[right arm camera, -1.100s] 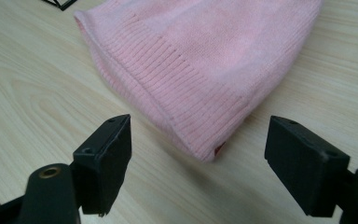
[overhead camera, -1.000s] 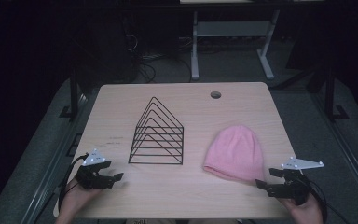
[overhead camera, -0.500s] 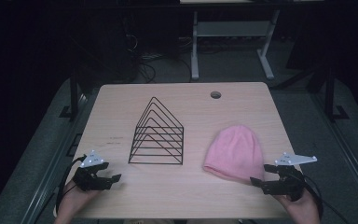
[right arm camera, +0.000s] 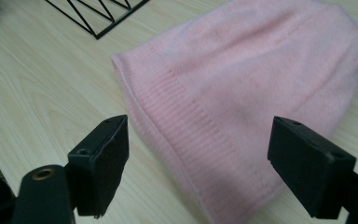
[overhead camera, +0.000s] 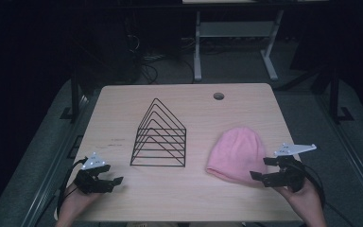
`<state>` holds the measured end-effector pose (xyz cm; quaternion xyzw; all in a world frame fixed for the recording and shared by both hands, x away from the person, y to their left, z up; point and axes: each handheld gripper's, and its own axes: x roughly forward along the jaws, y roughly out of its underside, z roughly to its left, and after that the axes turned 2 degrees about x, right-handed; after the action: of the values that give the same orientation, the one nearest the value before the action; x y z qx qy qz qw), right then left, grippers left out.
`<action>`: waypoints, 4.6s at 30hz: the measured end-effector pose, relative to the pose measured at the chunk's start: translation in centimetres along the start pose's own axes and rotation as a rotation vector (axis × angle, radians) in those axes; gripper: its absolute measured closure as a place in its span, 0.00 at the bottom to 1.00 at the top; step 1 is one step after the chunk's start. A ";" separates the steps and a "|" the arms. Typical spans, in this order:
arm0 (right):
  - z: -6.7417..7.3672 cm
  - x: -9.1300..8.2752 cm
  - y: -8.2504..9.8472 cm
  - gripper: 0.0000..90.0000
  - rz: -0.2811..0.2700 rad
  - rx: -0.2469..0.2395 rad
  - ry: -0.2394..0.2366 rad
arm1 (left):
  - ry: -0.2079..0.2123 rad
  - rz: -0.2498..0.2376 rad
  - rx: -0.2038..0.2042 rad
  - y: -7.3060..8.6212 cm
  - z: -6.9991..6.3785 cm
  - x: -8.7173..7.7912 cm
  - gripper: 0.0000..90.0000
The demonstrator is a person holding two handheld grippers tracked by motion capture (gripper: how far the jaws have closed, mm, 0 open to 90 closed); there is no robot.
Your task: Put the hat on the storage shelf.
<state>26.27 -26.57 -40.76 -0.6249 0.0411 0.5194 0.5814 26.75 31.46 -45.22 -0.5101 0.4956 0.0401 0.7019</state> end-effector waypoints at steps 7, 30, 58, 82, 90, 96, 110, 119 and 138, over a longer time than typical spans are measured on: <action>-0.1 0.5 -1.5 0.22 0.008 -0.016 -0.006 | -0.002 0.000 0.003 0.0 0.0 0.1 0.29; -1.1 1.3 -4.8 0.21 0.064 -0.034 -0.018 | 0.001 0.002 -0.001 -0.1 0.0 0.3 0.28; -2.8 2.5 -7.3 0.21 0.106 -0.018 -0.009 | 0.006 0.007 0.008 -0.1 -0.2 0.4 0.28; -5.9 4.9 -9.6 0.21 0.157 0.030 0.011 | 0.009 0.026 0.024 -0.2 -0.2 0.4 0.28; -7.2 5.4 -10.2 0.19 0.163 0.049 0.027 | 0.010 0.022 0.017 -0.1 -0.3 0.4 0.28; -7.8 5.8 -10.2 0.19 0.177 0.074 0.036 | 0.008 0.023 0.026 -0.1 -0.2 0.3 0.28; -9.4 7.7 -10.0 0.19 0.227 0.119 0.065 | 0.007 0.026 0.018 -0.1 -0.2 0.4 0.28; -10.2 8.5 -9.6 0.23 0.265 0.145 0.089 | 0.008 0.028 0.023 -0.1 -0.2 0.4 0.28; -11.6 9.9 -9.0 0.54 0.299 0.216 0.055 | 0.008 0.030 0.022 -0.1 -0.2 0.5 0.28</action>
<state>43.69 -27.08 -44.02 -0.5597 0.2048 0.5754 0.5601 26.94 31.09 -45.54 -0.4950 0.5064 0.0434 0.7047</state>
